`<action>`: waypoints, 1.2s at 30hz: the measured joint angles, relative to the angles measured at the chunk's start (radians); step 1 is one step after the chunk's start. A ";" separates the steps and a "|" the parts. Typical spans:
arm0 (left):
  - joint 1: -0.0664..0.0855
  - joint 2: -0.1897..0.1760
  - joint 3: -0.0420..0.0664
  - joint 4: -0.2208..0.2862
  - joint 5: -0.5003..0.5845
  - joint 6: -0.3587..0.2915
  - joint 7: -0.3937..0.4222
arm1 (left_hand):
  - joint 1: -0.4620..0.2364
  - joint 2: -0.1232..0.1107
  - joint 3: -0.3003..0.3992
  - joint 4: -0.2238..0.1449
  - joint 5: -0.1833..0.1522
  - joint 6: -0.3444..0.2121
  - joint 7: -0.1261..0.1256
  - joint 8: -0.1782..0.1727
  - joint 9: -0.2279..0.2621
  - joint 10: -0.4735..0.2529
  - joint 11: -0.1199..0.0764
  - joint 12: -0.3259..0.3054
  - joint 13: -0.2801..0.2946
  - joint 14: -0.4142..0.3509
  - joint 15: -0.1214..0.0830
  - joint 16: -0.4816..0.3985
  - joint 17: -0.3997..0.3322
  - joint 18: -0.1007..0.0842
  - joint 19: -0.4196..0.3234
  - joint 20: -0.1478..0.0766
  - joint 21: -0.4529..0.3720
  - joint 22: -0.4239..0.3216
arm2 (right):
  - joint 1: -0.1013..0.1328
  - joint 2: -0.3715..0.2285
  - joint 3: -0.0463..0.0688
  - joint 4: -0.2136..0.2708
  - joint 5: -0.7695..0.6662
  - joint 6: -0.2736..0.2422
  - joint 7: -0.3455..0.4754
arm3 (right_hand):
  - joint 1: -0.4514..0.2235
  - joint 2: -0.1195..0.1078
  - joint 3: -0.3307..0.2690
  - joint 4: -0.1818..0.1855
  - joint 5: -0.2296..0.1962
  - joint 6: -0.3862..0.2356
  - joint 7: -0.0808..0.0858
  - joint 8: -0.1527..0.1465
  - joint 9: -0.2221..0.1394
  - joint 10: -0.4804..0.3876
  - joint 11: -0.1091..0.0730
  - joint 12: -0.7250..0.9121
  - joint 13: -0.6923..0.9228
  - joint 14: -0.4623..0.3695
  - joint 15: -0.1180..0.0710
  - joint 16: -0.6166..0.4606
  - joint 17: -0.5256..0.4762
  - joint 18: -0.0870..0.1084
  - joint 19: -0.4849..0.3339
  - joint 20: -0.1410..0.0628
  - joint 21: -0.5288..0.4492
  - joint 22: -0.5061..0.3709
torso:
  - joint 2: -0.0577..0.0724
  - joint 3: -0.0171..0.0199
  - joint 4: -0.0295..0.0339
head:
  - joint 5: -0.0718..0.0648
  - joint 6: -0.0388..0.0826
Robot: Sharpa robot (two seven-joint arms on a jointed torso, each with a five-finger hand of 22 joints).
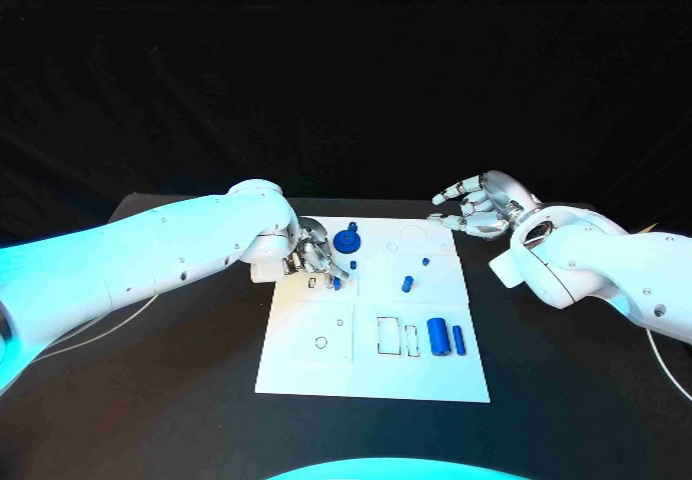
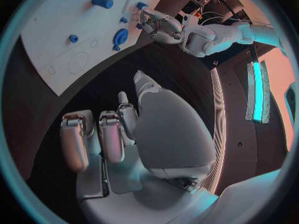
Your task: Assemble the parts on the task board
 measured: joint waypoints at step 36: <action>-0.007 0.005 -0.001 -0.009 0.046 0.000 0.002 | 0.073 -0.127 0.511 -0.034 -0.007 -0.007 -0.003 -0.026 0.096 -0.013 -0.012 -0.046 -0.034 0.000 -0.007 0.000 0.000 0.000 0.000 -0.007 0.000 0.000 | -0.001 0.006 -0.001 -0.008 0.000 0.019 -0.002 | 0.000 0.000 0.000 0.000 0.000 0.000 0.000 0.004 0.000 0.000 0.000 0.000 0.000 0.000 0.000 0.000 0.001 0.000 0.000 0.000 0.000 0.001 | 0.000 0.0001 0.0009 | -0.001 -0.009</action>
